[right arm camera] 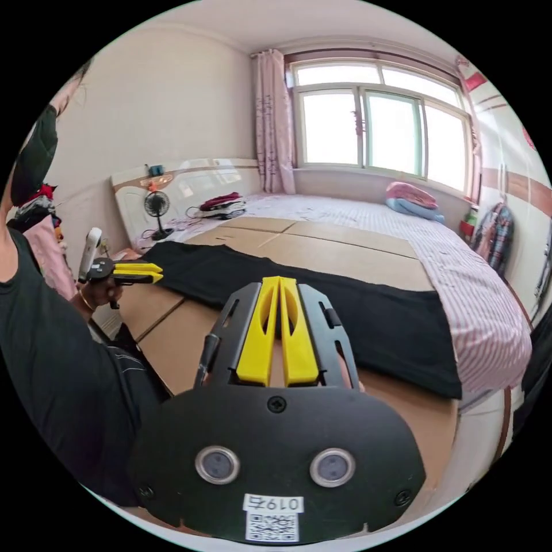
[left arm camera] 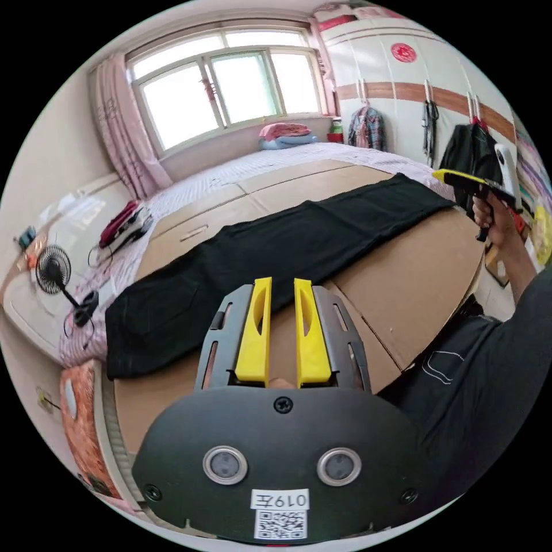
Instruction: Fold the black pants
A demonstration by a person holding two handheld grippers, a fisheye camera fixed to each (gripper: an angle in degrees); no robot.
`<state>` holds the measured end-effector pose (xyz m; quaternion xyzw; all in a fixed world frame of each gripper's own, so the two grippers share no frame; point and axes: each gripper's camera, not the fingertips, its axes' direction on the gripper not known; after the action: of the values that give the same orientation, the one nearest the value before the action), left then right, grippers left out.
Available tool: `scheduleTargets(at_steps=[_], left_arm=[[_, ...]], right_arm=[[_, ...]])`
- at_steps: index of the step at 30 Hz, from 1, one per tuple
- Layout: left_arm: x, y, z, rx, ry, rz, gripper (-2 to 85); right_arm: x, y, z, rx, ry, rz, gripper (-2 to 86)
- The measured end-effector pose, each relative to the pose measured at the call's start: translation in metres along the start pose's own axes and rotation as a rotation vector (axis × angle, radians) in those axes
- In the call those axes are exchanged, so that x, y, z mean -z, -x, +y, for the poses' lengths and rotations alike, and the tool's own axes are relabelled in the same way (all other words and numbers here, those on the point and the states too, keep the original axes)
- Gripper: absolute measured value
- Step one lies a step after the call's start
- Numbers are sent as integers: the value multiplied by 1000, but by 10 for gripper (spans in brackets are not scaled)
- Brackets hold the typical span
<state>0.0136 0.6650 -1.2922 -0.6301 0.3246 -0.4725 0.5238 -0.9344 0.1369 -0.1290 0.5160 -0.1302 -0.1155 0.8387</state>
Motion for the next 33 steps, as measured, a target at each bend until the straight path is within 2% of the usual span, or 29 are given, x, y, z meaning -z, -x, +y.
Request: scheduleTargets(at_steps=[4,6,9,11,15,18,20,22,27,33], left_arm=[[30,119,70,442,-58,36,58],[47,192,129,757,-125,19,46],[58,261,199,1017,-242,127,43],[60,287,221,1057,-256,103,48],[56,331,249,1118,-158,-50,61],[55,361,271,1184,-200,-30,65],[51,376,276,1195,-215,-6,66],[45,390,278,1191,-201,-9,63],[39,413,278,1131,-147,-93,29],[53,433,271,1052,-201,-53,14]], right_arm=[[-60,67,-35,176,42,-180,-7],[-83,100,-47,262,50,-227,-7],[-119,158,-63,403,66,-310,-8],[-146,203,-70,497,82,-317,-9],[-185,253,-70,548,127,-310,-9],[-213,279,-65,571,171,-281,-10],[-241,293,-61,598,238,-158,-10],[-257,301,-58,621,288,-146,-10],[-284,306,-63,548,369,-165,-9],[-310,305,-74,469,451,-247,-8]])
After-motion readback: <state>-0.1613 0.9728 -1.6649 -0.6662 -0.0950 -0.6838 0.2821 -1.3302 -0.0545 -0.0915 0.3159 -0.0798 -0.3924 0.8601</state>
